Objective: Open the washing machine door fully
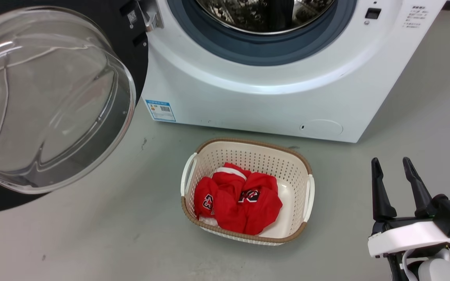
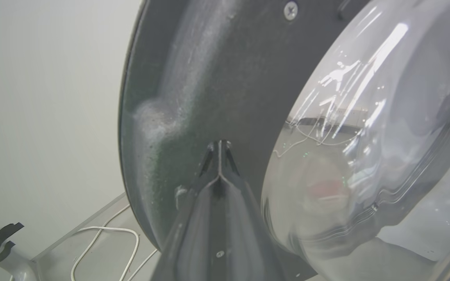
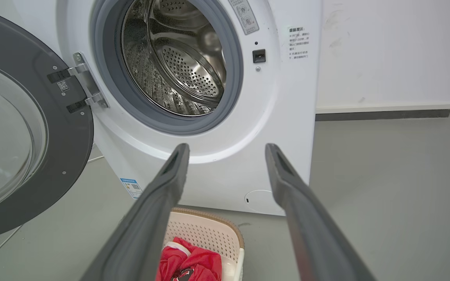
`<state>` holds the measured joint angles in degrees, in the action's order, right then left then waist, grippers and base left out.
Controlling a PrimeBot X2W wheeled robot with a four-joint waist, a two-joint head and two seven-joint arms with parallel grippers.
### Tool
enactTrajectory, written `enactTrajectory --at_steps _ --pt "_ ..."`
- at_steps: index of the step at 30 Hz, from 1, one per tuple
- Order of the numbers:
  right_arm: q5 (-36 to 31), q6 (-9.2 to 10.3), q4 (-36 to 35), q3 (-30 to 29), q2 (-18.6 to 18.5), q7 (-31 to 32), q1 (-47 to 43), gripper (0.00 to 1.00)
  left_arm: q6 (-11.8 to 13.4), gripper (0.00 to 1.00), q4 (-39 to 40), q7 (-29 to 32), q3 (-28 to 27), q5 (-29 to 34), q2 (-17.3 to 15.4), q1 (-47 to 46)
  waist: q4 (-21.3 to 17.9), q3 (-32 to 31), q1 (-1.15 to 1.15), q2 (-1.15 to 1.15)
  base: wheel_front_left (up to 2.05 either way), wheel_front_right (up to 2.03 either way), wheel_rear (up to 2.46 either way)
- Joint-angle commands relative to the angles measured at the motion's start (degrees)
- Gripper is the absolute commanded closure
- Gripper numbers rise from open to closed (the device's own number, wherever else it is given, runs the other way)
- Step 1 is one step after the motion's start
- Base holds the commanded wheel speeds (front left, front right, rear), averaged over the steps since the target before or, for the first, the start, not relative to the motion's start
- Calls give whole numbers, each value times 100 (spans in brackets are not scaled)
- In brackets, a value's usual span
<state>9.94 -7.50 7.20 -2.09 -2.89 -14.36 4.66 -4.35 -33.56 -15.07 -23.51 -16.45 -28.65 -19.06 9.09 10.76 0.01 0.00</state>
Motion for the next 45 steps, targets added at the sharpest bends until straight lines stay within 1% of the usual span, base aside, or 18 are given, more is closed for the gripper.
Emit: enactTrajectory --at_steps 1,5,9,10,11,12,16,19,22,28,29,36,41,45 --pt "31 2 17 -10 5 -33 -37 0 -22 100 107 -11 -65 49 115 192 -32 -115 -1 0 0 0 0" --pt "63 2 78 -18 6 -48 -142 0 -58 100 613 -11 -226 195 511 633 -68 -348 -1 0 0 0 0" --pt "84 2 85 -12 5 -58 -245 0 -92 100 1348 -11 -274 367 1045 1169 -100 -517 -1 0 0 0 0" --pt "86 2 85 -7 5 -60 -269 0 -101 70 1540 -11 -271 405 1181 1295 -109 -557 -1 0 0 0 0" --pt "89 2 84 0 5 -61 -289 0 -108 43 1755 -11 -257 435 1341 1432 -120 -593 -1 0 0 0 0" --pt "91 2 77 4 5 -63 -314 0 -107 0 1940 -10 -238 473 1486 1561 -128 -625 -1 0 0 0 0" --pt "98 2 44 3 4 -61 -414 0 -155 0 2557 -11 -72 593 2027 1967 -138 -728 -1 0 0 0 0" --pt "43 2 21 18 5 -63 -475 0 -180 0 2884 -11 165 731 2258 2195 -143 -794 -1 0 0 0 0" --pt "9 2 -11 43 5 -38 -485 0 -211 0 3137 -11 471 846 2381 2339 -183 -845 -1 0 0 0 0" --pt "-138 2 -131 96 5 24 -535 0 -267 0 3314 -12 1193 1030 2477 2249 -363 -918 -1 0 0 0 0" --pt "-138 2 -131 96 5 24 -535 0 -267 0 3314 -12 1193 1030 2477 2249 -363 -918 -1 0 0 0 0" --pt "-380 2 -431 103 4 153 -561 0 -302 0 3289 -12 1846 1189 2464 1955 -665 -917 -1 0 0 0 0" --pt "-377 2 -524 121 5 221 -579 0 -301 0 3161 -12 2001 1174 2460 1812 -881 -880 -1 0 0 0 0" --pt "-345 2 -478 147 5 238 -566 0 -303 0 3074 -12 2027 1156 2477 1796 -964 -826 -1 0 0 0 0"
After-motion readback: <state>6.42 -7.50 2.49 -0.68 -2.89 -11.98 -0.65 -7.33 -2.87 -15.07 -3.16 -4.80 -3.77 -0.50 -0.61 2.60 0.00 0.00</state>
